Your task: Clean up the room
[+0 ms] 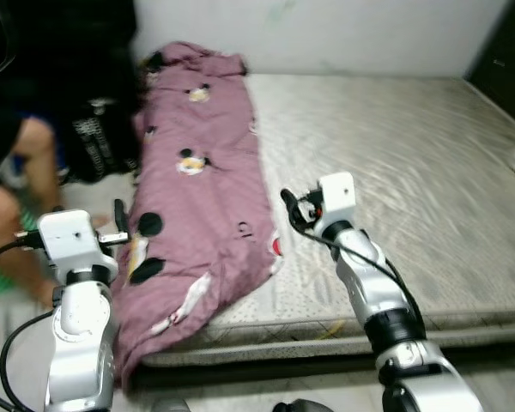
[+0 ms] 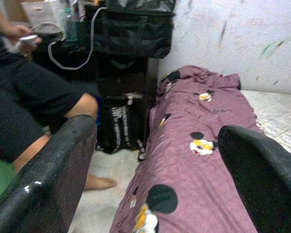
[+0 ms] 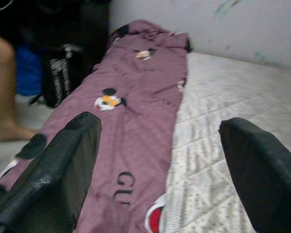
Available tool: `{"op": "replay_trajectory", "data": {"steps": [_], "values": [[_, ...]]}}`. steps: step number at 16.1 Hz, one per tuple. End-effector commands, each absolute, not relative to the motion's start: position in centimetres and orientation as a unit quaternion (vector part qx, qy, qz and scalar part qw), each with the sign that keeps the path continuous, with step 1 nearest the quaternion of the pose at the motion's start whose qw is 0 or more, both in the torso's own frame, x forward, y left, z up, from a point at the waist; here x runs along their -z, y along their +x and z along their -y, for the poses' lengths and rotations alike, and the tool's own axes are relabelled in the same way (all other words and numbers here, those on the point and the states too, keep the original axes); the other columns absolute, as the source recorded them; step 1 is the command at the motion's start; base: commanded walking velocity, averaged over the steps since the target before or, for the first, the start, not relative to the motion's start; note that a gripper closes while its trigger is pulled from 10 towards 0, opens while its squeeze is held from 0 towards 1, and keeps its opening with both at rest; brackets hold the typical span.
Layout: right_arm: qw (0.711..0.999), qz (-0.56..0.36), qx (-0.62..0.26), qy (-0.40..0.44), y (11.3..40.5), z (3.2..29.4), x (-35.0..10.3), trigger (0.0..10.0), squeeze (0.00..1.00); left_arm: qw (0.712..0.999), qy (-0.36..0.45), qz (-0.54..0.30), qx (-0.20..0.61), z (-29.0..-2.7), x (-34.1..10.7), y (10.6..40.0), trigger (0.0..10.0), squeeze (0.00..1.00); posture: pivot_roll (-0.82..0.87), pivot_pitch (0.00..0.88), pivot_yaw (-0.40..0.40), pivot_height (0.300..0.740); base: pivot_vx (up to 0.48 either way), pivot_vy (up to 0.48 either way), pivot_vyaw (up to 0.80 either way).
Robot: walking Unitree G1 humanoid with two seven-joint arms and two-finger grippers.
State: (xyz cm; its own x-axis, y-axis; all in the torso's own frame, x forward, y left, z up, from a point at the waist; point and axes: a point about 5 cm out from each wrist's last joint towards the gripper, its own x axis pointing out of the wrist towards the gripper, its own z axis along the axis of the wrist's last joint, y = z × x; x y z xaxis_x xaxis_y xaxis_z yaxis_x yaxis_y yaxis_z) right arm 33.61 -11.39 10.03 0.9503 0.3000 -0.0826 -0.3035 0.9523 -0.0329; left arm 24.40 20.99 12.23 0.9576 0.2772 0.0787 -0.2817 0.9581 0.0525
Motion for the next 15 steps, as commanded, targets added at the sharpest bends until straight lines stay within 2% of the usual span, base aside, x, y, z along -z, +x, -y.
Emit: {"op": "replay_trajectory", "data": {"steps": [1, 5, 10, 15], "values": [[0.987, -0.032, -0.153, -0.023, 33.6, 11.1, -10.5, 10.0, 0.00, 0.990, 0.038, 0.025, -0.136, -20.7, -12.0, 24.2, 10.0, 0.00, 0.13, 0.027, -0.053, 0.740, 0.000, 0.000, 0.80], [0.990, -0.023, -0.136, -0.008, 32.9, 11.6, -10.8, 10.0, 0.00, 0.996, 0.038, 0.018, -0.081, -19.7, -11.6, 24.4, 10.0, 0.00, 0.10, 0.043, -0.041, 0.740, 0.000, 0.000, 0.00], [0.993, -0.030, -0.115, 0.014, 31.4, 12.4, -10.5, 10.0, 0.00, 0.995, 0.024, 0.007, -0.092, -19.8, -11.2, 23.7, 10.0, 0.00, 0.09, 0.076, -0.017, 0.740, 0.000, 0.000, 0.00], [0.992, -0.033, -0.124, 0.019, 30.5, 12.4, -10.6, 10.0, 0.00, 0.993, 0.009, -0.008, -0.118, -20.5, -10.6, 22.8, 10.0, 0.00, 0.09, 0.109, -0.026, 0.740, 0.000, 0.000, 0.00]]}}
